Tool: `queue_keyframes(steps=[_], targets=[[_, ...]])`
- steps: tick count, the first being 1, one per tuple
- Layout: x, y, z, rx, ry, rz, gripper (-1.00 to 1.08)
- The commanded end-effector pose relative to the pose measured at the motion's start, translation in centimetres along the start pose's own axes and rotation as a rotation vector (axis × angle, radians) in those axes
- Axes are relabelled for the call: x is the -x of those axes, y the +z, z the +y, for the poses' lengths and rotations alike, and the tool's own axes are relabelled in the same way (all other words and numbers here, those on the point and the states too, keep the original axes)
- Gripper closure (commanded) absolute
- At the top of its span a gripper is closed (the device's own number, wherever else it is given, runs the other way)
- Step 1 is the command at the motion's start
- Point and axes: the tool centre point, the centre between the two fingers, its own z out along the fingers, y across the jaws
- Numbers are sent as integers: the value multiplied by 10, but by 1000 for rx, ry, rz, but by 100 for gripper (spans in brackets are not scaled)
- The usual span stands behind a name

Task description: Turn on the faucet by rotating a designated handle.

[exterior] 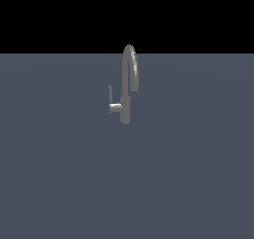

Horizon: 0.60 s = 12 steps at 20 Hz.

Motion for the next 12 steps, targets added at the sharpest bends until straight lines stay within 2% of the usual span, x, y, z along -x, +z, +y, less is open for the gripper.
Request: queue_keyframes(steps=[1, 9, 12], targets=[[0, 0, 0, 0, 0, 0, 108], [2, -10, -9, 41, -25, 15, 108], [2, -10, -9, 43, -25, 16, 108]])
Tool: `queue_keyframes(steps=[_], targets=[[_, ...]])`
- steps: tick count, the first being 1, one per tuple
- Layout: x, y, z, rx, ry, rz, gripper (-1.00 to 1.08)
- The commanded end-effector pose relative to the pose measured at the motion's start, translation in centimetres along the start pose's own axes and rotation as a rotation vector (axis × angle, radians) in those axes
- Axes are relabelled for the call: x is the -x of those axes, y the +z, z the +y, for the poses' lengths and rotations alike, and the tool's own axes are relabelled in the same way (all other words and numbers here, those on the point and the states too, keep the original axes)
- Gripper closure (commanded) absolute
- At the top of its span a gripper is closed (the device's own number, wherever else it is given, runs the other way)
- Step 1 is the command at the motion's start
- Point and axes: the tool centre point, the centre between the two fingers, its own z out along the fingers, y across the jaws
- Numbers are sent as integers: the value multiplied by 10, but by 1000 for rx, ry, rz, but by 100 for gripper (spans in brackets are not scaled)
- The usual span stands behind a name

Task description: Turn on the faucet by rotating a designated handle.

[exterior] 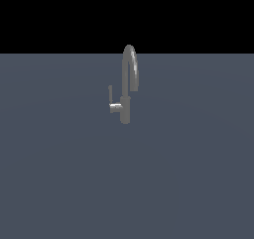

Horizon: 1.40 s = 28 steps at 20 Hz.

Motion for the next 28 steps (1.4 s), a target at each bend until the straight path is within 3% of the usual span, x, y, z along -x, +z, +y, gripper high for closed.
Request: queue_keyframes(steps=[1, 7, 13, 20, 28], targets=[[0, 0, 0, 1, 0, 0, 108], [-1, -8, -3, 8, 28, 26, 108], [-4, -27, -12, 24, 98, 90, 108], [-9, -60, -32, 58, 231, 213, 108], [-22, -97, -75, 114, 417, 385, 108]])
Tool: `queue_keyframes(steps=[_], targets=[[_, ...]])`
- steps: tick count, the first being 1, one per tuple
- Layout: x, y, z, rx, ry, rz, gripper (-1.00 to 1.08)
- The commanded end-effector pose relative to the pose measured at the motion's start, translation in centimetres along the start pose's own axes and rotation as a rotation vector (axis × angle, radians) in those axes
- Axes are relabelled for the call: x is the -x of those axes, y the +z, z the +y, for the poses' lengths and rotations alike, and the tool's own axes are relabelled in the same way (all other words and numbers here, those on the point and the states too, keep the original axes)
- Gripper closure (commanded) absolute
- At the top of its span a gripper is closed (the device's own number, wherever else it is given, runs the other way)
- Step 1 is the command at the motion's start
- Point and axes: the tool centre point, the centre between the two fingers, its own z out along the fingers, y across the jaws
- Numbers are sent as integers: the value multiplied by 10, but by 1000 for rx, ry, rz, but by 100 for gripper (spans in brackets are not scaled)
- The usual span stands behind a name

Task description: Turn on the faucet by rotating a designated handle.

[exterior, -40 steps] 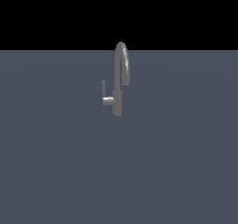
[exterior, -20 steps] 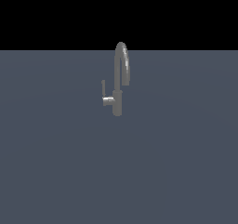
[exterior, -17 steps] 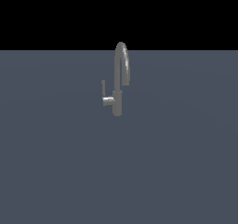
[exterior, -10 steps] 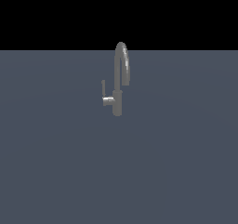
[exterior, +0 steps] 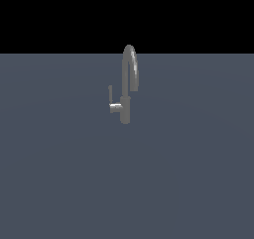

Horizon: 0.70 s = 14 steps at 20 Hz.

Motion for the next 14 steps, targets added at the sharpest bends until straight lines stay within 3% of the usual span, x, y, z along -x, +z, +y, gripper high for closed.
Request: queue_keyframes(steps=[1, 14], targets=[[-3, -9, -16, 17, 56, 53, 108], [-22, -5, -111, 115, 300, 278, 108]])
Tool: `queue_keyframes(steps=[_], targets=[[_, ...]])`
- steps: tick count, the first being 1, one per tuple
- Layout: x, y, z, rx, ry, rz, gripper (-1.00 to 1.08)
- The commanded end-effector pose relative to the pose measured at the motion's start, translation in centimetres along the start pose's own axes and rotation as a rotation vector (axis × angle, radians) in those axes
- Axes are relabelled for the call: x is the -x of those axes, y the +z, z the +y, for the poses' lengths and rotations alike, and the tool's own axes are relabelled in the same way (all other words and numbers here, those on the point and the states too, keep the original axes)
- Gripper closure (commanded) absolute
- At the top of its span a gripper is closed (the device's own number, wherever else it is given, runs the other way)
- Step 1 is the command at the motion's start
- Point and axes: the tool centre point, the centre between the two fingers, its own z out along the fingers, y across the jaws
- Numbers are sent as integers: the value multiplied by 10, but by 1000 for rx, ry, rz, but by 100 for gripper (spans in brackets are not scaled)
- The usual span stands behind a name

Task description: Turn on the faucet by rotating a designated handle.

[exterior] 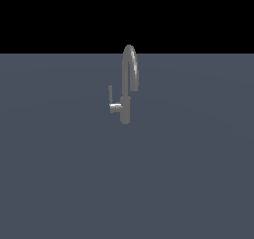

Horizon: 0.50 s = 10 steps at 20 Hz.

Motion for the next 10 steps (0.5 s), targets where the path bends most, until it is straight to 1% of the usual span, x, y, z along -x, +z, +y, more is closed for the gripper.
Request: queue_keyframes(steps=[1, 6, 10], targets=[[3, 7, -21, 19, 42, 37, 108], [9, 34, -61, 61, 118, 99, 108], [14, 67, -91, 96, 174, 139, 108]])
